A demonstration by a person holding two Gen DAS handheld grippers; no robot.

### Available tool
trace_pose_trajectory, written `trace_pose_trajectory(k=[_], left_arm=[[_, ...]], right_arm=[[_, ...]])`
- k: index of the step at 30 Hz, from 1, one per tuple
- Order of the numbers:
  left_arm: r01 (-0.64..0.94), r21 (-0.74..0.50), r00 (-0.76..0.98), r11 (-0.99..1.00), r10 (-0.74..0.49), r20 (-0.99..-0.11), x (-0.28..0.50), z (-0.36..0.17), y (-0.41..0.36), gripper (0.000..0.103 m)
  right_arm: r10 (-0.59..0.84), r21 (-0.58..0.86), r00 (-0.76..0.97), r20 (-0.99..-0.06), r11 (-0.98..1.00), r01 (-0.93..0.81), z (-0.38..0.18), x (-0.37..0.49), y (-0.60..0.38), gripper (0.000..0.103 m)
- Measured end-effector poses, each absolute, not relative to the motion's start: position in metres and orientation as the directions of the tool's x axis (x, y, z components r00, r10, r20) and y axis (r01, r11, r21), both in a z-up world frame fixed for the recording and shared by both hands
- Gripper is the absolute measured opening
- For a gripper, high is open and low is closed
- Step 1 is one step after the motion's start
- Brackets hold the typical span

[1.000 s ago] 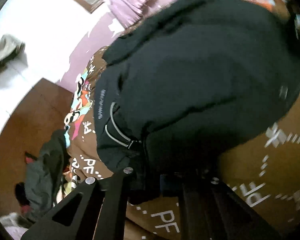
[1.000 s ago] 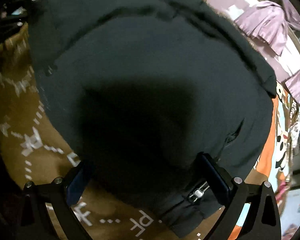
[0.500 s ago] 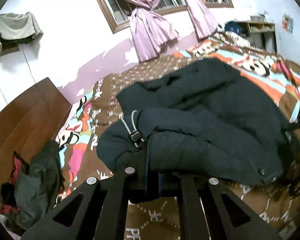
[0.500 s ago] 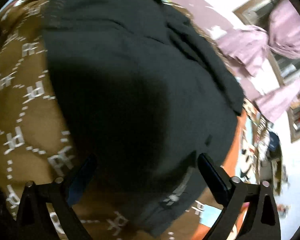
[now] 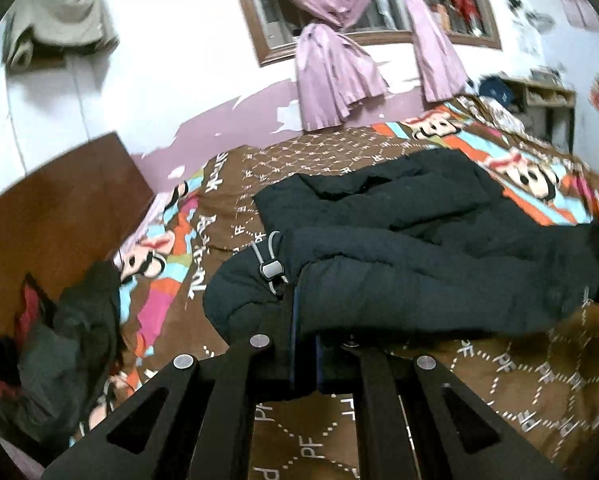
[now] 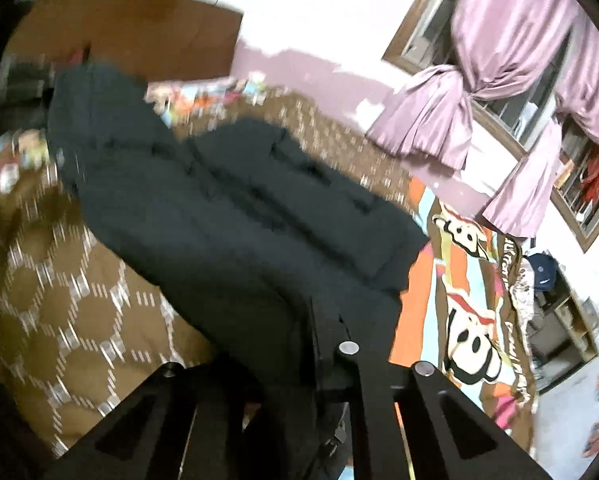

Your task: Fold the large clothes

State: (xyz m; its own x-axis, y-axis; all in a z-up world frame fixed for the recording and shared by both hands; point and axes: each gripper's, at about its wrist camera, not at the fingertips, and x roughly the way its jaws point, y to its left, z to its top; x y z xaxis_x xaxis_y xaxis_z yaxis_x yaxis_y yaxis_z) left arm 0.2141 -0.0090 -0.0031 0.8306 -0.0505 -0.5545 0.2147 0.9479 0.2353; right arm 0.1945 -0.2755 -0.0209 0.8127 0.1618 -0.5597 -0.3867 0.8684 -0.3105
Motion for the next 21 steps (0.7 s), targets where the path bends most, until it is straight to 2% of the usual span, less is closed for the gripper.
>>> trace_pose_trajectory(k=[4,11,17,21], left_arm=[[0.175,0.192,0.852,0.966,-0.051,-0.522,0.211,0.016,0.005,0.004],[0.173,0.181,0.873,0.968,-0.066,-0.483,0.188,0.058,0.023,0.003],[0.223,0.201,0.845,0.954,-0.086,-0.528,0.153,0.089,0.034,0.003],[0.263,0.236,0.832,0.936,-0.097,-0.546,0.138,0.098,0.031,0.003]], right_arm=[[0.215,-0.269,0.839,-0.500,0.882,-0.386,0.021,0.191,-0.279,0.007],[0.280,-0.351,0.866,-0.414,0.829,-0.435,0.065,0.143,-0.269,0.006],[0.305,-0.380,0.856,-0.418,0.797,-0.470,0.077,0.114,-0.262,0.006],[0.281,-0.367,0.865,-0.415,0.818,-0.442,0.077,0.130,-0.265,0.006]])
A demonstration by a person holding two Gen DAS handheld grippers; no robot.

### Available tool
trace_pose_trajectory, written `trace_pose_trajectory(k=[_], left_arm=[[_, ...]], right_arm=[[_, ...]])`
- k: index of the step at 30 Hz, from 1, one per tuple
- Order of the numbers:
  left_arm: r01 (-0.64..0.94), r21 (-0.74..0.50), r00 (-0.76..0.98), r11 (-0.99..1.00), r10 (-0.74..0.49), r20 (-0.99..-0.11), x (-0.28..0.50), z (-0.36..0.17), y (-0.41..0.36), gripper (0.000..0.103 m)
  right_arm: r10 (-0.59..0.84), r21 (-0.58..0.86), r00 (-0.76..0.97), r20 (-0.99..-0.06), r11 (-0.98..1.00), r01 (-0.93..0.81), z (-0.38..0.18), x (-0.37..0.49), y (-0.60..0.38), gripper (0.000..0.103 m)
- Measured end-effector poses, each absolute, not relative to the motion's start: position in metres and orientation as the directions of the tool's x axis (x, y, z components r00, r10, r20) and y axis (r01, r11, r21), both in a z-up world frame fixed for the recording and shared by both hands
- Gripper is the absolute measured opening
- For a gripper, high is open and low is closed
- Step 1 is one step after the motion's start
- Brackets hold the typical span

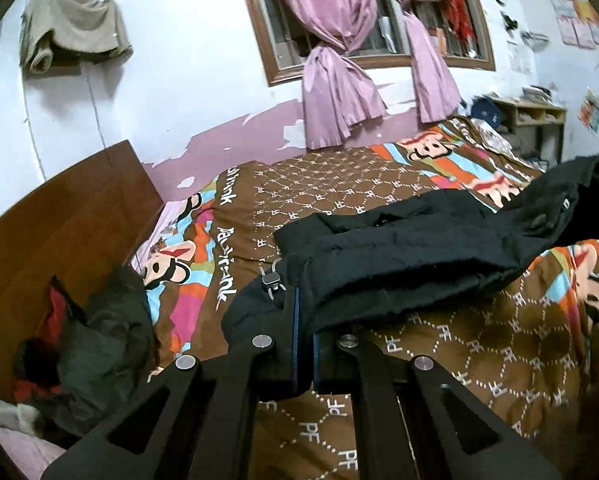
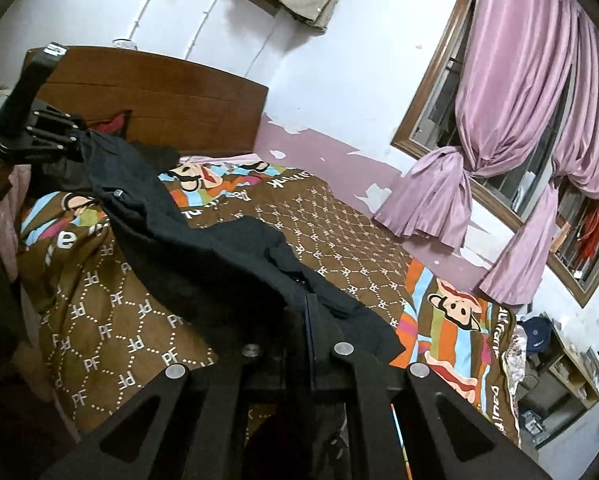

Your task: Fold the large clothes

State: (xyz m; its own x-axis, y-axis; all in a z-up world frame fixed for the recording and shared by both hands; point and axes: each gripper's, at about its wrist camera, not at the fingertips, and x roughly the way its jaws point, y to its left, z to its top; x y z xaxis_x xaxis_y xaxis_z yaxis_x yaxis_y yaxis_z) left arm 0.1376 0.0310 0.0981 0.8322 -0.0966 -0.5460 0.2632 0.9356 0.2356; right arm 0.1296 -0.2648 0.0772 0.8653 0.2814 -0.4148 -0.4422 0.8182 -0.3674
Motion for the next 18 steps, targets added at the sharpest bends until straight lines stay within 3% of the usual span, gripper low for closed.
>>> trace_pose_trajectory(k=[8,18], left_arm=[[0.261,0.249,0.840,0.933,-0.092,-0.535,0.191,0.100,0.019,0.003],[0.194,0.327,0.893,0.925,-0.029,-0.448,0.285,0.095,0.001,0.003]], right_arm=[[0.136,-0.401,0.921,-0.366,0.870,-0.288,0.075,0.208,-0.266,0.006],[0.021,-0.377,0.947,-0.321,0.914,-0.148,0.066,0.302,-0.271,0.006]])
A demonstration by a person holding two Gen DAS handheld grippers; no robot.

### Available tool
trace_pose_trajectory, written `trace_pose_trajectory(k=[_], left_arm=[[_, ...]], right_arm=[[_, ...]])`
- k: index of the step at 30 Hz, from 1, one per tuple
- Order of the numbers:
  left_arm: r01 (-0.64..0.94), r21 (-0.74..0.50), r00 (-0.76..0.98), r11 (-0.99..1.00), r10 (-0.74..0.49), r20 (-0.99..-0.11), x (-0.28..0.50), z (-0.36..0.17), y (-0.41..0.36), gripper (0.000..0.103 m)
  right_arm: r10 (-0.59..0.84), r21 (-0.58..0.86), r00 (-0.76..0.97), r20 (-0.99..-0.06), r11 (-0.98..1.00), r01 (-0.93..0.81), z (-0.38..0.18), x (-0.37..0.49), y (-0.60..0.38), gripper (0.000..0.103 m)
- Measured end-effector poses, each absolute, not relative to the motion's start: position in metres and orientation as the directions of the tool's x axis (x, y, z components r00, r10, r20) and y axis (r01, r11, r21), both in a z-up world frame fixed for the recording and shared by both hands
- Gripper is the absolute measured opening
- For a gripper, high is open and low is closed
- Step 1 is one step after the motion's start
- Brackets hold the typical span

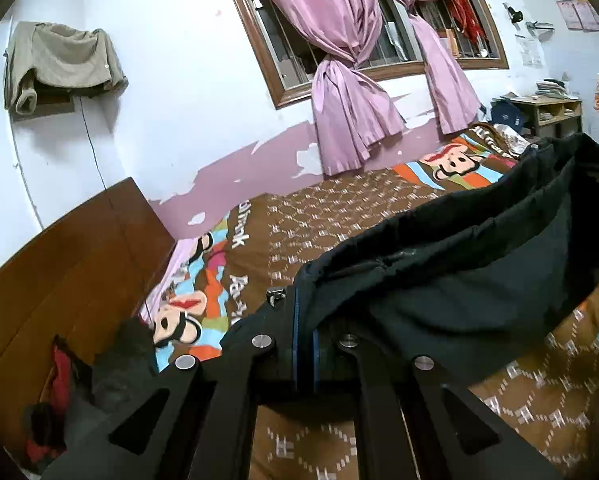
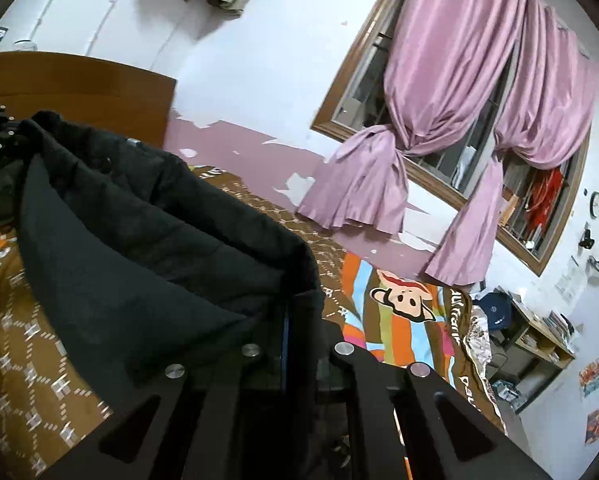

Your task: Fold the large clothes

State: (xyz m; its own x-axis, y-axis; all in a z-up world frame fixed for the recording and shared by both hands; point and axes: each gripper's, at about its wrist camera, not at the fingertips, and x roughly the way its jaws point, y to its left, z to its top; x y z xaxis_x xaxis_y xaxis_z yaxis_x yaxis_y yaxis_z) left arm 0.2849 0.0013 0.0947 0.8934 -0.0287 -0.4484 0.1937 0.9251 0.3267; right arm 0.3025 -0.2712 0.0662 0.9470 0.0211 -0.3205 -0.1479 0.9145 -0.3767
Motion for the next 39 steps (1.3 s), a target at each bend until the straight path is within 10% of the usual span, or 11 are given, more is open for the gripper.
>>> trace_pose_trajectory(k=[39], left_arm=[[0.197,0.208,0.817,0.958,-0.043,-0.575,0.554,-0.065,-0.013,0.005]], right_arm=[[-0.063,-0.332,0.884,-0.462,0.937,-0.107,-0.092,0.535,-0.279,0.010]])
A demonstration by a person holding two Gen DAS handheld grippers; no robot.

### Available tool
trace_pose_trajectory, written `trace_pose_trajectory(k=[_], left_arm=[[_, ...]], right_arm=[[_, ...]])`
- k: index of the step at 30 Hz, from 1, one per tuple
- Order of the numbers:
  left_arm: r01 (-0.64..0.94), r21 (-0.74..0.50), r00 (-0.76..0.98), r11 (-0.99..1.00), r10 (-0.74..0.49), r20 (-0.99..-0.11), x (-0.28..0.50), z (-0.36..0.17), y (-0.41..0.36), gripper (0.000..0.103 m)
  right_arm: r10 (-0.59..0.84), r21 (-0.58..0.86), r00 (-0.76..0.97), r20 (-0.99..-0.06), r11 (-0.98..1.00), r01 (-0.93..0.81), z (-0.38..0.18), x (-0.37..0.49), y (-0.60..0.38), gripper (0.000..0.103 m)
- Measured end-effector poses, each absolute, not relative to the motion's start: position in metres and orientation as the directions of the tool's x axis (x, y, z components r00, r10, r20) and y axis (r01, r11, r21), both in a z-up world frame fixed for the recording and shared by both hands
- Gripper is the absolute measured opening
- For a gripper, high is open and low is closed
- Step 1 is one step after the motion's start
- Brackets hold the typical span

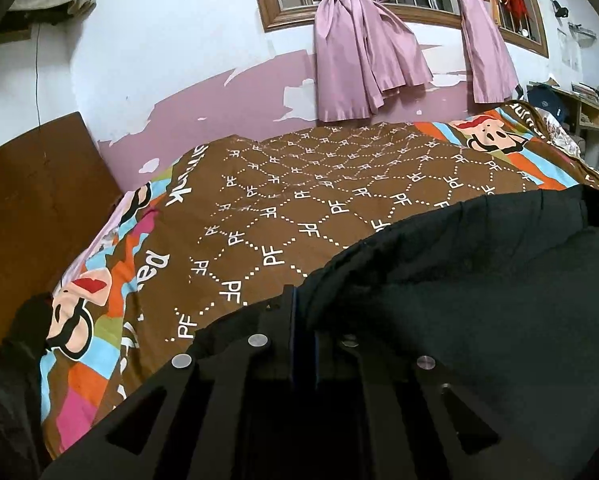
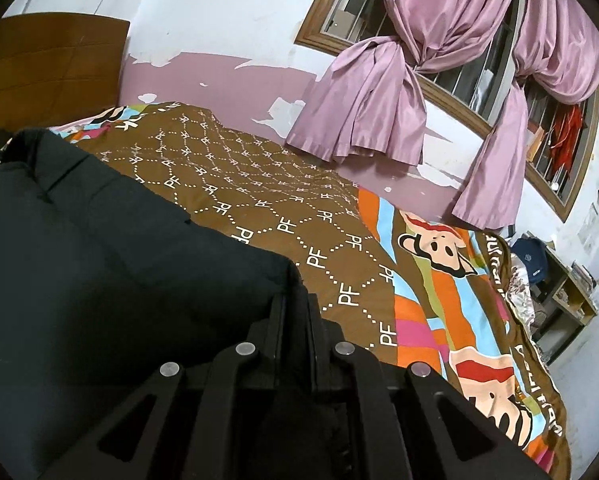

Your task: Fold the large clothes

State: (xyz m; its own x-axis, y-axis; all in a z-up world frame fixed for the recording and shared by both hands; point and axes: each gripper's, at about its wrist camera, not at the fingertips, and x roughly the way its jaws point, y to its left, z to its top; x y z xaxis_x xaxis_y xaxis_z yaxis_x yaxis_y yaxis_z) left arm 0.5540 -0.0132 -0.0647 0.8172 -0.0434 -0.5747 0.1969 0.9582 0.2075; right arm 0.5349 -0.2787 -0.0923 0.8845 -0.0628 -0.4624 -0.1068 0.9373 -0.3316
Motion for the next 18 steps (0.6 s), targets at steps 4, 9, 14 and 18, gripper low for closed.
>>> trace_pose_trajectory(k=[4,9,14,18], left_arm=[[0.196,0.236,0.817,0.952,-0.025,-0.576,0.555,-0.072,-0.020,0.006],[0.181,0.279,0.817,0.943,0.014,-0.576,0.556,-0.078,-0.028,0.006],[0.175,0.296,0.817,0.939,0.030,-0.576,0.554,-0.081,-0.030,0.007],[0.168,0.312,0.816,0.935,0.045,-0.576,0.556,-0.083,-0.032,0.009]], right_arm=[[-0.089,-0.348,0.878,-0.471,0.933,-0.093,-0.101,0.540,-0.275,0.012],[-0.103,-0.302,0.874,-0.475,0.952,-0.052,-0.104,0.539,-0.287,0.032],[-0.133,-0.240,0.854,-0.503,0.971,0.010,-0.106,0.547,-0.302,0.062],[-0.127,-0.160,0.838,-0.530,0.986,0.048,-0.107,0.552,-0.319,0.082]])
